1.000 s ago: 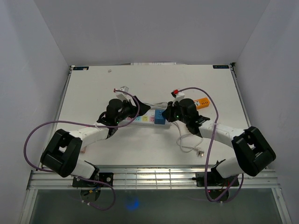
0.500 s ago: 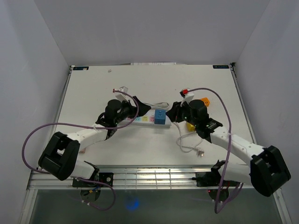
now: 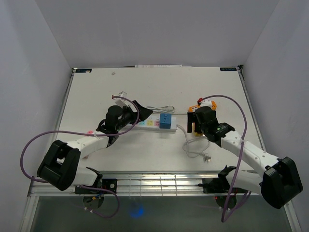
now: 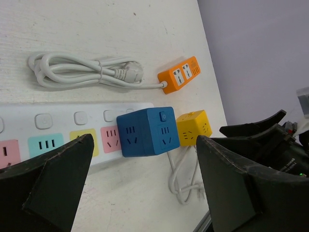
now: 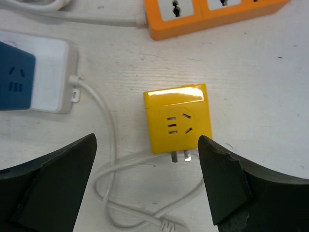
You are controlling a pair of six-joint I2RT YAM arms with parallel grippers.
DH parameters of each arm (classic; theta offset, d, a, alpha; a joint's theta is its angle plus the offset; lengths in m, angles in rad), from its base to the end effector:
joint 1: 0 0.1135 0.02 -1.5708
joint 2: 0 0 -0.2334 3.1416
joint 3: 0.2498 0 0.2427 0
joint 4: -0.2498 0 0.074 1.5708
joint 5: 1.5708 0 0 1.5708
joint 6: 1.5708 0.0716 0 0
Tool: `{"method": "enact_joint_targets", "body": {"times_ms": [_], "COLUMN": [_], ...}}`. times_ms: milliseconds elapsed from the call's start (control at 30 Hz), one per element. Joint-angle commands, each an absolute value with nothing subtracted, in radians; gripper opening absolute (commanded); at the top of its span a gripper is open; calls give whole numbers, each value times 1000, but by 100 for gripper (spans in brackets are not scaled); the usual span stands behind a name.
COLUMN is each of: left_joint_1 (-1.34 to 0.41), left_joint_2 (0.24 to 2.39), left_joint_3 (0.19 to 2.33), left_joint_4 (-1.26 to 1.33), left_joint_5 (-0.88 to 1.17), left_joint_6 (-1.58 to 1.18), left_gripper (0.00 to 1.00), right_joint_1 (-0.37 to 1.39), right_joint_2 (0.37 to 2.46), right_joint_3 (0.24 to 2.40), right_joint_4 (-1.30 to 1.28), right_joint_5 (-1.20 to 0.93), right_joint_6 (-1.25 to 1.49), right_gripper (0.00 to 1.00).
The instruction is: Insert the plug
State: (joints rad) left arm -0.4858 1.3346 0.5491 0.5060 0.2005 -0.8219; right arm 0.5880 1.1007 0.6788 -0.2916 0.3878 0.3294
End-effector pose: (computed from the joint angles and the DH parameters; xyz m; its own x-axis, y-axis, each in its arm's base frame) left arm 0.2698 -0.1586 0.1768 -0.6252 -0.4815 -0.6142 0.2481 0.6235 -0.7414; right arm 0.2309 0.1214 0.1882 -0.6044 -0.0430 -0.7955 -0.0846 0.9964 0.0104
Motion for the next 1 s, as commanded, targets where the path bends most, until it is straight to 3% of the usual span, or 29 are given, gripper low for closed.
{"method": "enact_joint_targets", "body": {"times_ms": [0, 333, 467, 567, 733, 967], "left_joint_1": [-483, -483, -483, -483, -482, -480], "left_joint_2": [1287, 1250, 1253, 1233, 1189, 1235], "left_joint_3": [534, 522, 528, 520, 491, 414], "left_joint_4": [546, 549, 549, 549, 558, 802], "left_joint_5": [219, 218, 232, 207, 176, 279], "left_joint_6": [-871, -851, -838, -836, -838, -900], "left_gripper": [98, 98, 98, 98, 98, 98], "right_joint_1": [551, 491, 489, 491, 491, 491], "right_joint_2": [1144, 1299, 1322, 1331, 1354, 1356], "right_joint_3": [738, 792, 804, 807, 808, 804], "right_joint_4": [-370, -374, -374, -370, -367, -357], "right_joint_5": [471, 428, 405, 373, 342, 322], "right_joint_6": [307, 293, 287, 279, 267, 261], "right_gripper": [90, 90, 98, 90, 89, 56]}}
